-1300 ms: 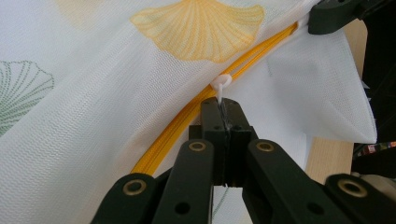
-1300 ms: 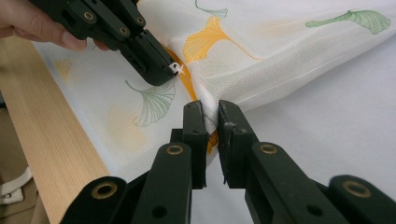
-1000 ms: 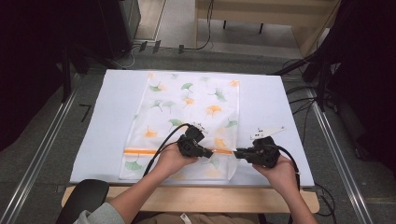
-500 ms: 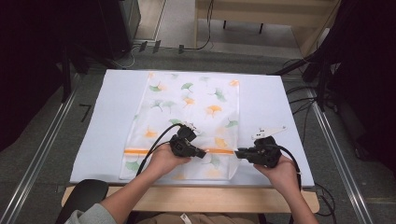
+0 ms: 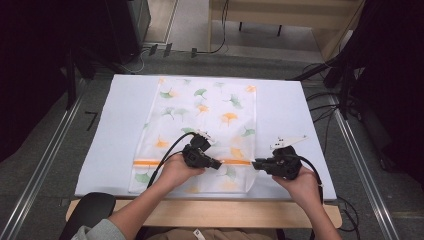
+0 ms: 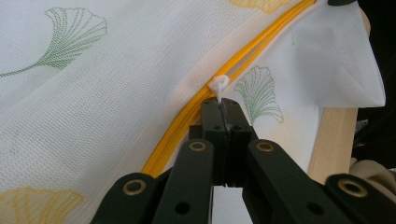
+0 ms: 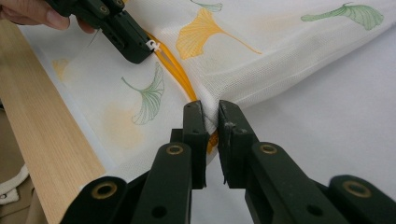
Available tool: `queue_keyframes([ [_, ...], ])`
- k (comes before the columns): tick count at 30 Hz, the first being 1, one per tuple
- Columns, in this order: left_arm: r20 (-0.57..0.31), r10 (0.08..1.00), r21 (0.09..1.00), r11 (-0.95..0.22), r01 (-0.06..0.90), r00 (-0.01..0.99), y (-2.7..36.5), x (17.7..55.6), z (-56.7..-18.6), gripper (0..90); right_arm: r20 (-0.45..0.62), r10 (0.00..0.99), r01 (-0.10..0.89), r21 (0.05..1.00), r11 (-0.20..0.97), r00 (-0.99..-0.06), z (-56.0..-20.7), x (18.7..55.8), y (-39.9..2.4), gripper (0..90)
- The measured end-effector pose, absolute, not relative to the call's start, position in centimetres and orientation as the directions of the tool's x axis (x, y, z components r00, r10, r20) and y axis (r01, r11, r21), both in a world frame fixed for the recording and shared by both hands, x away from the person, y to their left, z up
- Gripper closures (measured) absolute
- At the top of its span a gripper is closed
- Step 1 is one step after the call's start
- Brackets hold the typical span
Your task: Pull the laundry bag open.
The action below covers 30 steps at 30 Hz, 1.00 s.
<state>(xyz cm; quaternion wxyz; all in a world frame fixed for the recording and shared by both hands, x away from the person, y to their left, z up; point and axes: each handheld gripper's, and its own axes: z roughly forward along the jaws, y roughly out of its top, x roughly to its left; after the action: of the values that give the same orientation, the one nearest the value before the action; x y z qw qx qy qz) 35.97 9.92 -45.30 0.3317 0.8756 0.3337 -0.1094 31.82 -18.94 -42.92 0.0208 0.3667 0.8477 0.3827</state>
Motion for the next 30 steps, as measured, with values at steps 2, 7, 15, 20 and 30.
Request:
queue_keyframes([
  [2,-0.411,0.509,0.507,-0.562,0.654,0.756,10.0,36.0,-45.3,90.0,0.246,0.636,0.605,0.666,0.437,-0.731,-42.9,31.8,-18.9,84.0],
  [7,-0.411,0.513,0.505,-0.560,0.656,0.754,10.0,36.1,-45.3,90.0,0.251,0.633,0.605,0.666,0.436,-0.732,-42.9,31.9,-19.0,84.0],
  [15,-0.413,0.519,0.502,-0.556,0.662,0.748,10.1,36.1,-45.3,90.0,0.254,0.630,0.606,0.665,0.437,-0.734,-42.9,32.0,-18.8,84.2],
  [20,-0.406,0.528,0.495,-0.559,0.665,0.746,10.4,36.1,-45.3,90.0,0.248,0.628,0.602,0.664,0.444,-0.738,-42.8,31.9,-18.8,84.4],
  [30,-0.406,0.570,0.491,-0.523,0.697,0.714,12.8,36.2,-44.8,90.0,0.244,0.629,0.600,0.663,0.448,-0.738,-42.7,31.9,-19.0,84.3],
])
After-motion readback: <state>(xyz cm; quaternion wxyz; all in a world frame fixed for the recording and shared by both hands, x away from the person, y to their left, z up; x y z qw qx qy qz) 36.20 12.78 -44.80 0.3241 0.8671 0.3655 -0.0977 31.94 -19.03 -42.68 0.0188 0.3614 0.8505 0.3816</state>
